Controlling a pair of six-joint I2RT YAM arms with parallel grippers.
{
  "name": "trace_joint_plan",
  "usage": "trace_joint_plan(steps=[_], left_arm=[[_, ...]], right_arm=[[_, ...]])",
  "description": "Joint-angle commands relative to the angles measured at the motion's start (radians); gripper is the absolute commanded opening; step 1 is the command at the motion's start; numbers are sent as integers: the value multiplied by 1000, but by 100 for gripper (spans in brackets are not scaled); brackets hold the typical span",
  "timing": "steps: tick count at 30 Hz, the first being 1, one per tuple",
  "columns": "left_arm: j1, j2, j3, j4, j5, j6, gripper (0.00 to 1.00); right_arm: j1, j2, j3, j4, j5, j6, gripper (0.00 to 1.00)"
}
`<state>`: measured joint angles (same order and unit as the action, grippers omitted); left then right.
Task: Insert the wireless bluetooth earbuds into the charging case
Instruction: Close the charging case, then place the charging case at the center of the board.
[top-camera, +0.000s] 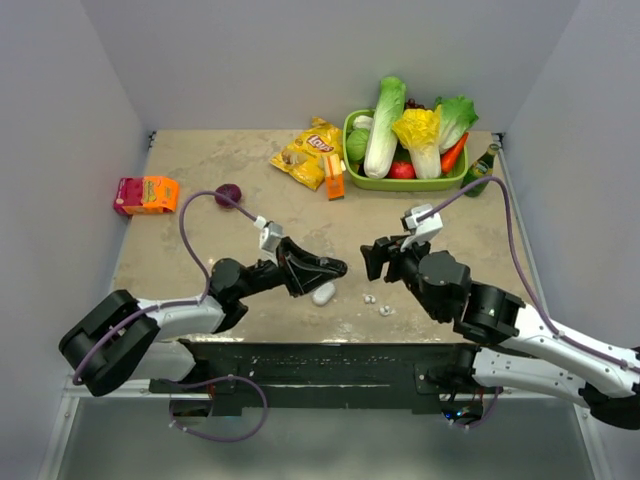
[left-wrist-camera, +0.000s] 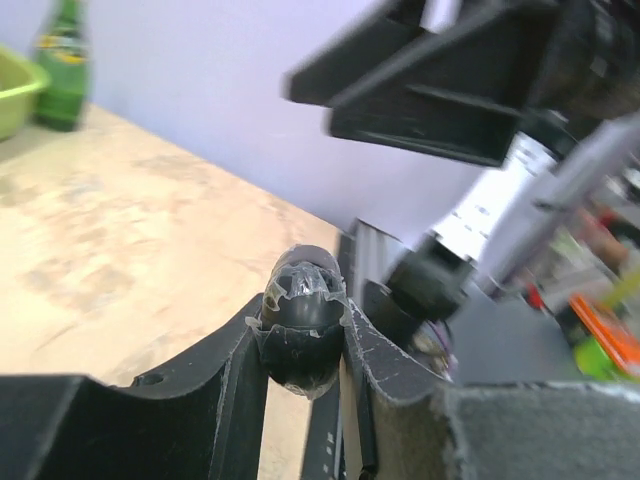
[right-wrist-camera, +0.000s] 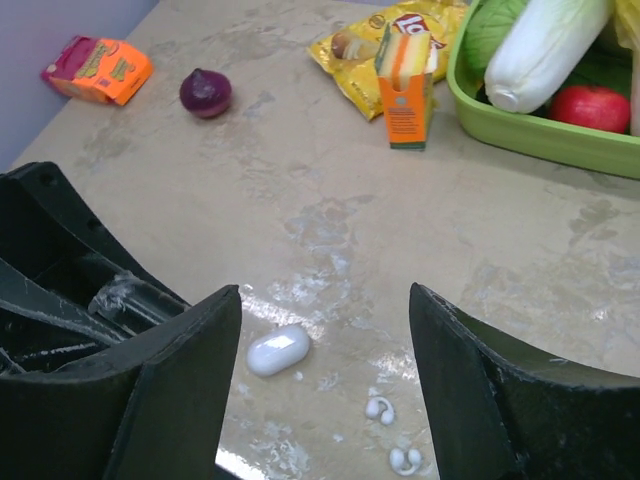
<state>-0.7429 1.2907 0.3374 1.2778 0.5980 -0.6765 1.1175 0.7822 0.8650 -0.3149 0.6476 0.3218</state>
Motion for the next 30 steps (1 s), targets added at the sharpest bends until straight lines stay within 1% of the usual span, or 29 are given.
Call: trace_joint_plan(steps=[1,3,4,5,7,8,11,12,13,15,16,17,19,21,22,24,29,30], left_arm=[[13,-7,-77,175,-367,-79,0],[66,28,-83,122,-397,-148,0],[89,42,-81,56,-406,-214,0],[140,74,-78,20,-408,-248,0],[181,116,-78,-15,-394,-288,0],[209,154,-77,-24,-389,-290,0],[232,200,-35,-119,-406,-264,0],[234,209,10,-167,-417,-252,0],[235,217,40,-289,-432,-215,0],[235,255,130,-403,-443,-170,0],[238,268,149,-470,-452,-146,0],[241,291,163,-482,-454,-138,0],[250,309,190,-512,-461,-126,3],[257,340,228,-563,-463,-113,7],[258,354,242,-580,-464,-100,12],[264,398,278,-613,-452,-95,15],[274,472,290,-620,-429,-107,18],[275,478,293,-626,-428,-110,22]], right_arm=[[-2,50,-46,42,78,45,71],[-1,75,-57,43,51,60,71],[-1,89,-60,45,38,63,72],[-2,98,-66,49,31,68,72],[-2,106,-75,56,1,76,72],[-2,104,-80,62,-6,77,72],[-2,103,-95,76,-28,79,72],[-2,103,-99,77,-31,82,72],[-1,101,-106,80,-37,82,72],[-1,100,-115,89,-43,83,72],[-2,100,-119,89,-48,85,72],[-1,101,-123,91,-48,86,72],[-1,107,-126,89,-49,94,72],[-2,115,-126,86,-54,94,72],[-2,118,-126,88,-54,94,72],[-1,126,-124,88,-57,95,72],[-1,141,-113,83,-63,89,72],[-2,141,-113,82,-63,88,72]])
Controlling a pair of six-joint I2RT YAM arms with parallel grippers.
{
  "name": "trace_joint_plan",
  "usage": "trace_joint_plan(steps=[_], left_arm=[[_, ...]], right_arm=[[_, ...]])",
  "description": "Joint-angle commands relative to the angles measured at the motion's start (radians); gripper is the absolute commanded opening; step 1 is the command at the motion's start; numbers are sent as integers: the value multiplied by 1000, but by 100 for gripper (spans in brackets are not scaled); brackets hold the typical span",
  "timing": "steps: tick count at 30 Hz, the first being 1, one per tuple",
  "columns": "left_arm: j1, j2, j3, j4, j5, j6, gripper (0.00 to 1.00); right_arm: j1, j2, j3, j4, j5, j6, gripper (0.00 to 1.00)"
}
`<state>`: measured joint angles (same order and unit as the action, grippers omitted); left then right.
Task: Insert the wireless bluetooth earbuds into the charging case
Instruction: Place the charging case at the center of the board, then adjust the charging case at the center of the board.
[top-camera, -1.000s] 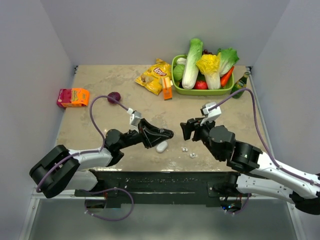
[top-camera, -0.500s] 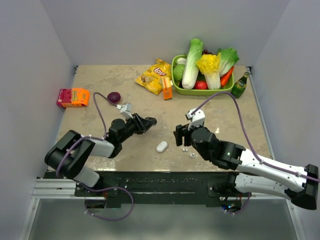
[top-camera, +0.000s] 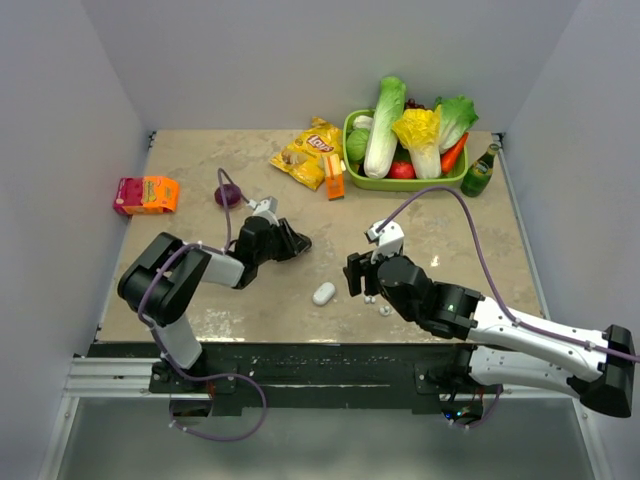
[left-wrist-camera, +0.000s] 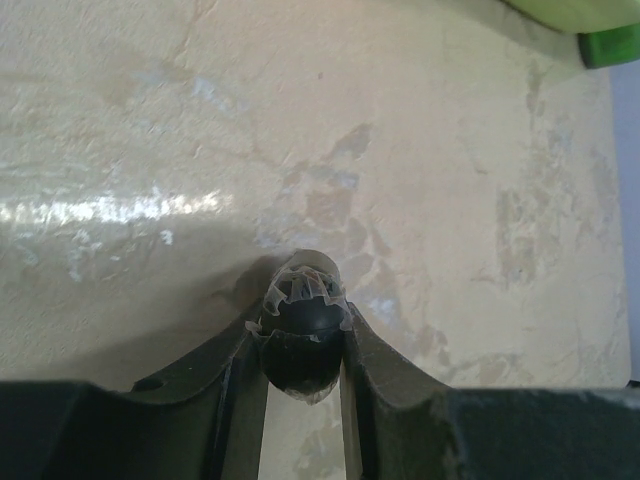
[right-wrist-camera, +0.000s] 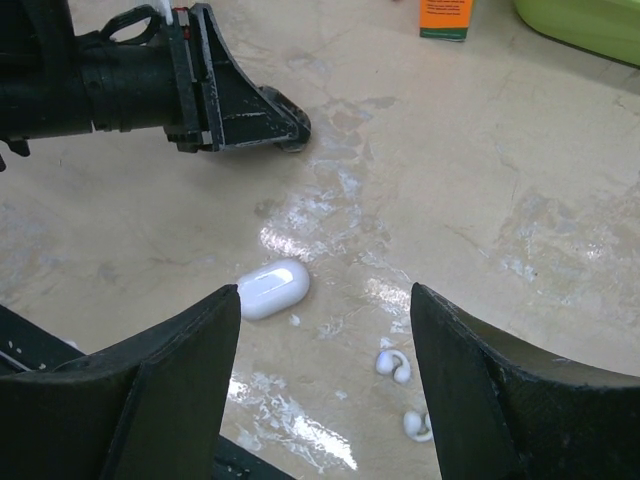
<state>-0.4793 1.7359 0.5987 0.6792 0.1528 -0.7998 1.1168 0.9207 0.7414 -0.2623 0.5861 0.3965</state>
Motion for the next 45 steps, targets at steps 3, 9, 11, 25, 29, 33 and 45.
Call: trace_joint_plan(steps=[3,9,11,25,29,33,45], left_arm=[[21,53,53,-90,21,13,32],[48,16,38,-191,-13,24,46],[67,-19,17,-196,-15,14,50],[91,-457,-92,-454,-260,63,80],[39,-622,-199,-492,-407,-83,100],[51,-760,-402,-261,-247,-153,100],[-258,-719,-450,-265,-318,-121,87]], right_arm=[[0,0,15,28,-2,11,72],[0,-20,-4,31,17,4,72],[-2,-20,-2,25,24,4,72],[-2,-14,-37,63,67,19,76],[-2,-36,-100,126,144,141,94],[-3,-33,-140,195,66,82,94],[-2,220,-143,167,-103,103,61]])
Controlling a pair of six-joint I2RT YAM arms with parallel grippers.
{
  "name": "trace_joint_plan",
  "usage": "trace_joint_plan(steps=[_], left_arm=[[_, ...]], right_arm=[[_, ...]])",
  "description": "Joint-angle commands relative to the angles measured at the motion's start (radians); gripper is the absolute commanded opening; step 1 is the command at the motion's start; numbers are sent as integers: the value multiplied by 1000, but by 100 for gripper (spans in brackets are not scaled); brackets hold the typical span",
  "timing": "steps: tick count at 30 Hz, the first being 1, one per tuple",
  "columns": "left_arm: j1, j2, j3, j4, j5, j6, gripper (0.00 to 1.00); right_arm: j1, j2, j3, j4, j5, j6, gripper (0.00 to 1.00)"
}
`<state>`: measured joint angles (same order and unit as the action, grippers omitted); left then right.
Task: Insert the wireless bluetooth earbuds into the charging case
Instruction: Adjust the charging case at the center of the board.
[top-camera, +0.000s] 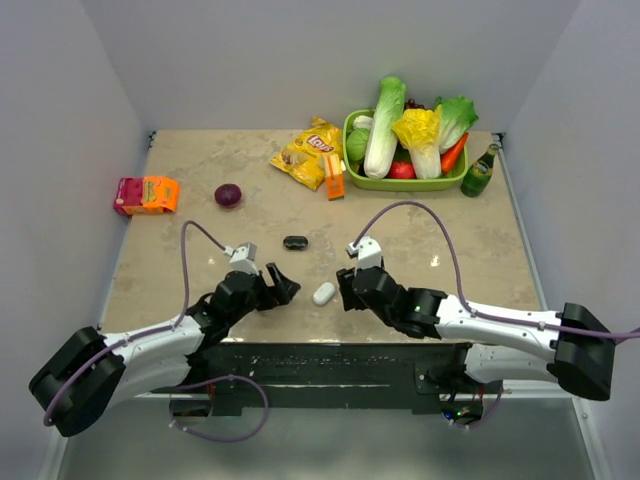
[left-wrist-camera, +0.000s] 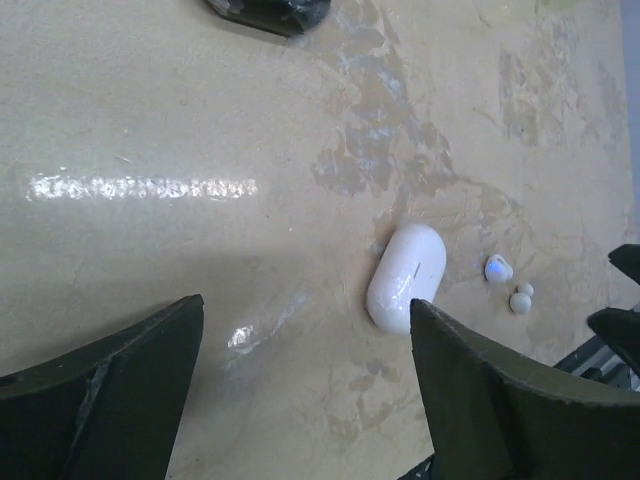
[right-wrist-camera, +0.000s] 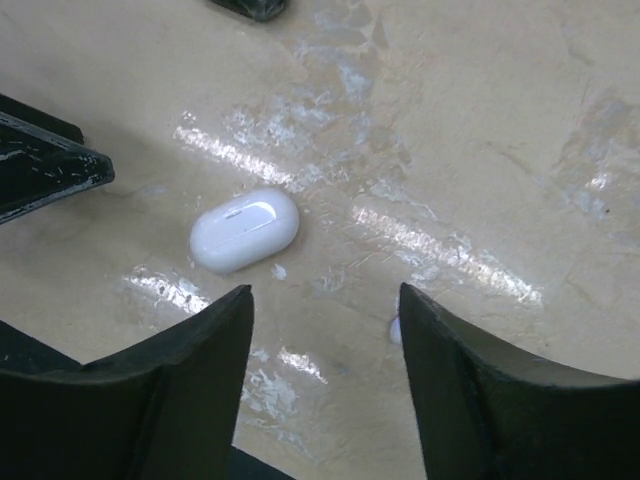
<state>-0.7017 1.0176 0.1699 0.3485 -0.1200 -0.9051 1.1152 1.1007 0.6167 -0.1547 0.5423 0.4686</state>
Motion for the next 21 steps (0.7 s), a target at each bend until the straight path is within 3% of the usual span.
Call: trace_joint_plan(steps=[1,2,5,11,13,21], left_arm=[[-38,-1,-39,76,-44,-17,82],[-39,-1,-47,79,-46,-17,77],[-39,3,-72,93,-52,-17,63],[-41,41,-102,161,-34,-15,29],[-41,82,-84,176,-23,-6,23],[-48,194,-21,190,-20,29,18]], right_arm=[[0,48,-29,85,-68,42,53],[0,54,-50,99,-88,50,32],[0,65,-101,159,-111,80,2],[0,180,-95,242,-154,94,0],[1,214,-97,292,-200,99,0],[52,320,-46,372,-260,82,0]])
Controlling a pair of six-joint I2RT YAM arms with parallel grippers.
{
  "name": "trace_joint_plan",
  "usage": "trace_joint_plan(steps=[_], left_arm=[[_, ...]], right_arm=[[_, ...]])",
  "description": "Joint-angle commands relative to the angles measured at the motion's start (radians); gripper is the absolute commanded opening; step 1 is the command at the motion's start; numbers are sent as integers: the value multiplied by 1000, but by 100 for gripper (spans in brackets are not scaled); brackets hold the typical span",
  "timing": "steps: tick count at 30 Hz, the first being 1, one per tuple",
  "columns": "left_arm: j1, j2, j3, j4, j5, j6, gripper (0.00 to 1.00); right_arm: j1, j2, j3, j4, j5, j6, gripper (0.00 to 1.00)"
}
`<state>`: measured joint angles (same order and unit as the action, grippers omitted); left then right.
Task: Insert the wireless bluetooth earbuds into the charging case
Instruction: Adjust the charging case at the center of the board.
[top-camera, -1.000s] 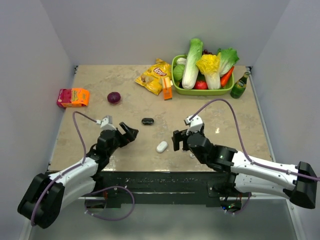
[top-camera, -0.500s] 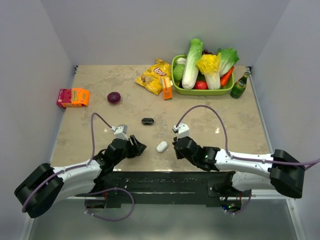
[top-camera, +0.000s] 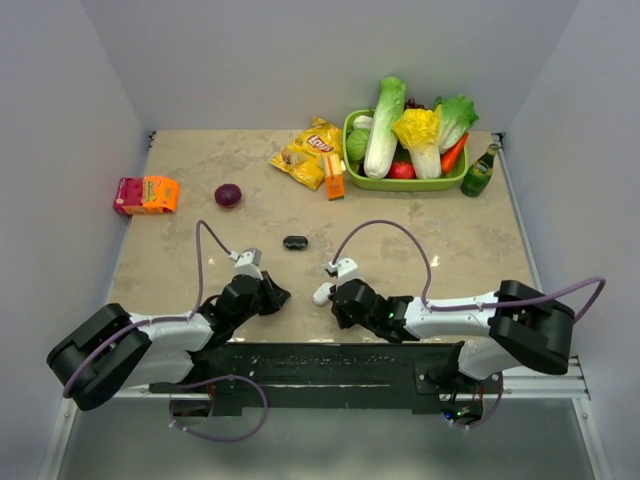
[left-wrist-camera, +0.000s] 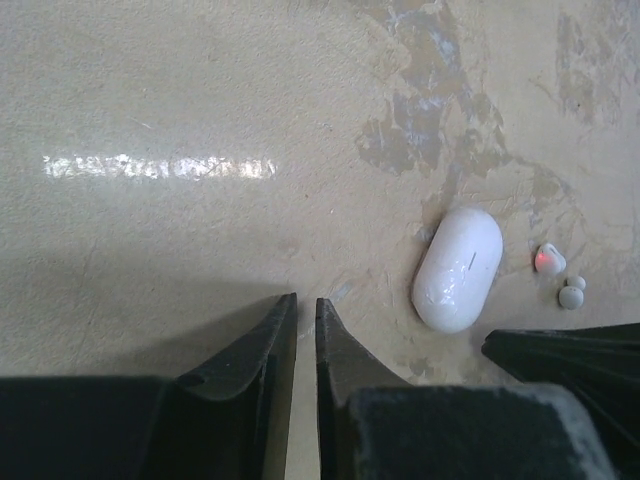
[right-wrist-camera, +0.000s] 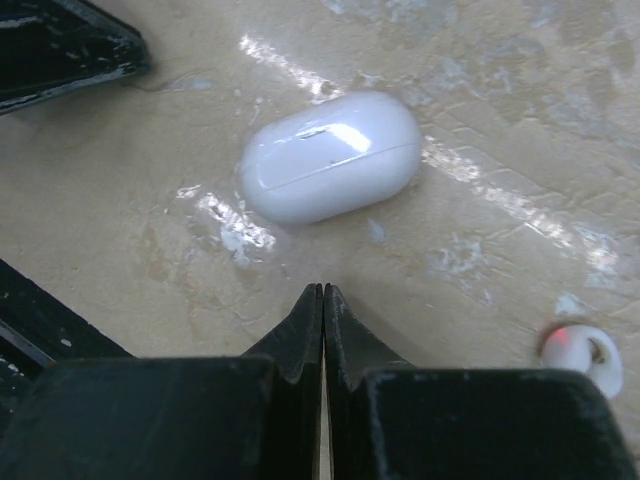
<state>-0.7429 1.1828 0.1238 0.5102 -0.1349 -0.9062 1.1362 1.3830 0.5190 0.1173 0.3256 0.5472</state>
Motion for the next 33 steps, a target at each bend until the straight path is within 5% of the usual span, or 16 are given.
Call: trace_joint_plan(steps=[1,21,33], left_arm=[[-7,29,25,31,-3,29,18],[-7,20,25,1,-15,30,22],[-7,41,23,33,21,36,47]], right_arm=[[34,47,58,107,-46,-3,0],[45,229,174,179,12,-43,0],[10,189,113,84,121,-7,0]])
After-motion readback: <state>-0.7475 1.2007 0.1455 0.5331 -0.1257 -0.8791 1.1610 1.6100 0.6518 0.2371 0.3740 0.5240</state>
